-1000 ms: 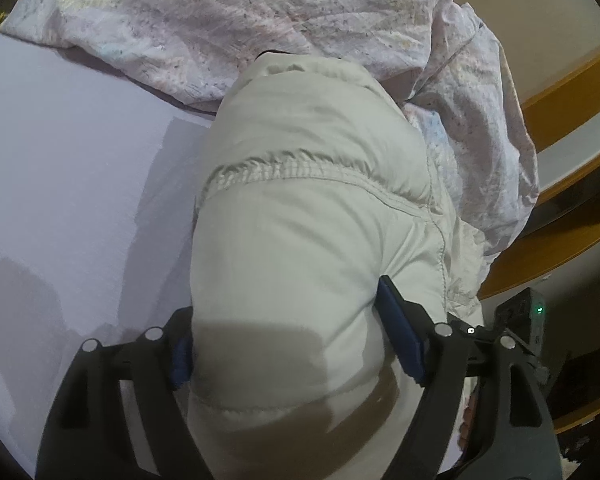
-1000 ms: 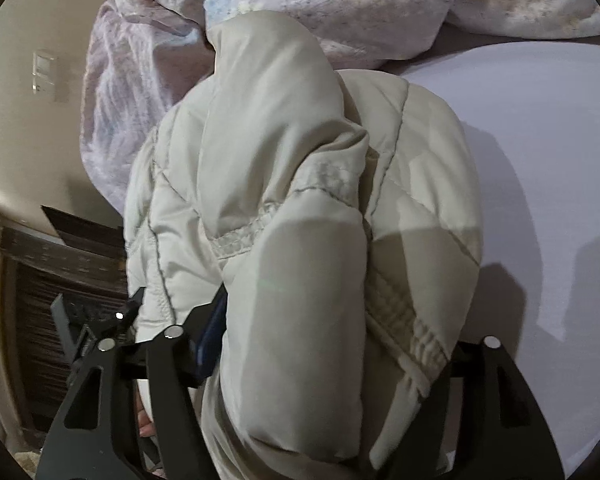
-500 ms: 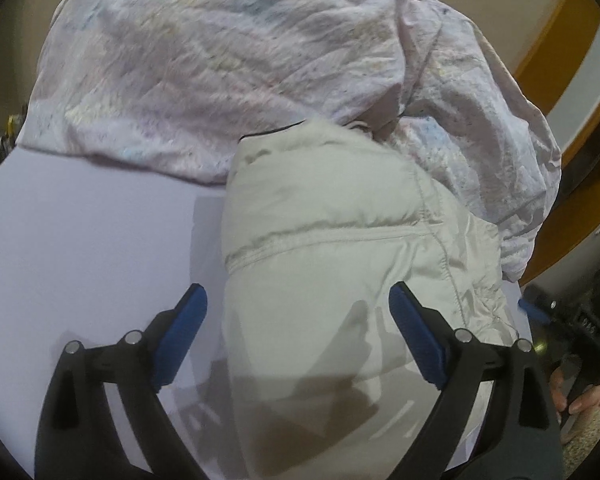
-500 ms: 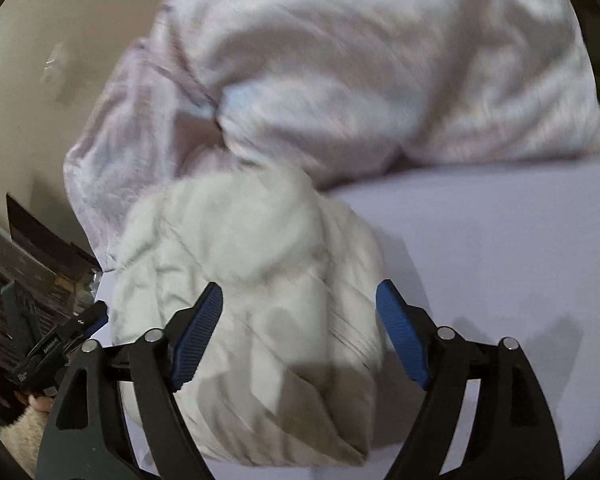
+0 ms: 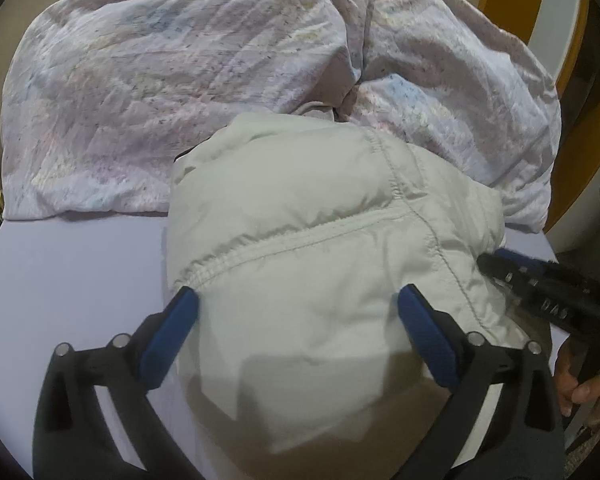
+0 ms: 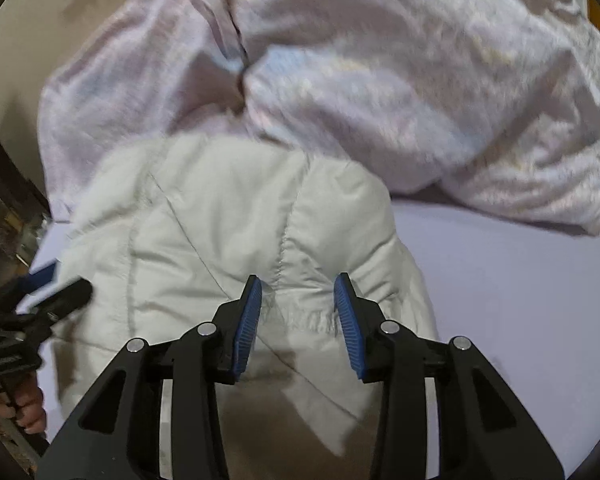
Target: Fold large clothes
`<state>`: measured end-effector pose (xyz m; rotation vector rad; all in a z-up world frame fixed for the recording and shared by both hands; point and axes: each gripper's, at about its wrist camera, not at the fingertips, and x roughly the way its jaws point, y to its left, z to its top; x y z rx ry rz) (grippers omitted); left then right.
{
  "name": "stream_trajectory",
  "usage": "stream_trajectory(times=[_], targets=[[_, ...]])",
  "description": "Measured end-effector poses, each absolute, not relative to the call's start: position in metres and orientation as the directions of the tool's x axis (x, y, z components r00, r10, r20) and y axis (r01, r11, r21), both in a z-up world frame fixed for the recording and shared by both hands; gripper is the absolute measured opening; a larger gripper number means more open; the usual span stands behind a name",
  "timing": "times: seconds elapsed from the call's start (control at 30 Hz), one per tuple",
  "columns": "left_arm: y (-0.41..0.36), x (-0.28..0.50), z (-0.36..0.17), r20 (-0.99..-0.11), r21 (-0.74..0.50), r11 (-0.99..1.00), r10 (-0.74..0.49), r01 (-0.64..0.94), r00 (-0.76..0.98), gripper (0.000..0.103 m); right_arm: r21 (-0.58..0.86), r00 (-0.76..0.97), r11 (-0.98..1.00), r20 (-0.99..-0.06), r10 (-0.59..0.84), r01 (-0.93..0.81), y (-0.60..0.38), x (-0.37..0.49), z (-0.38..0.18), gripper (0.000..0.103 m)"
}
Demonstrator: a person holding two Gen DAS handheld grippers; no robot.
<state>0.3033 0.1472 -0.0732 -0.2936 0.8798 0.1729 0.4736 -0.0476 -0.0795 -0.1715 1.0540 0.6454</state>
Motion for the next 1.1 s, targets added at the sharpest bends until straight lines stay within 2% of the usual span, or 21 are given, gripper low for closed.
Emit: stream_trajectory(times=[0.23,0.93,1.1], targets=[[0.137,0.318,-0.085,-0.771,-0.103,0.964,0.077,-0.244,0.632,0.101,0.135,0.346,0.812,-0.856,0.385,-0.568,-0.046,0.472,-0.105,0.041],[0.135,0.321,-0.113,-0.737,-0.047,0.963,0.146,-0.265,0.66,0.101,0.08,0.414,0.808,-0.827,0.381,-0.584,-0.05,0.461,-0.126,0.042],[0.135,0.324,-0.109,-0.754,-0.022,0.965,0.156,-0.262,0.638,0.101,0.043,0.396,0.804,-0.853,0.338,-0.593,-0.044,0.459,-0.12,0.042]])
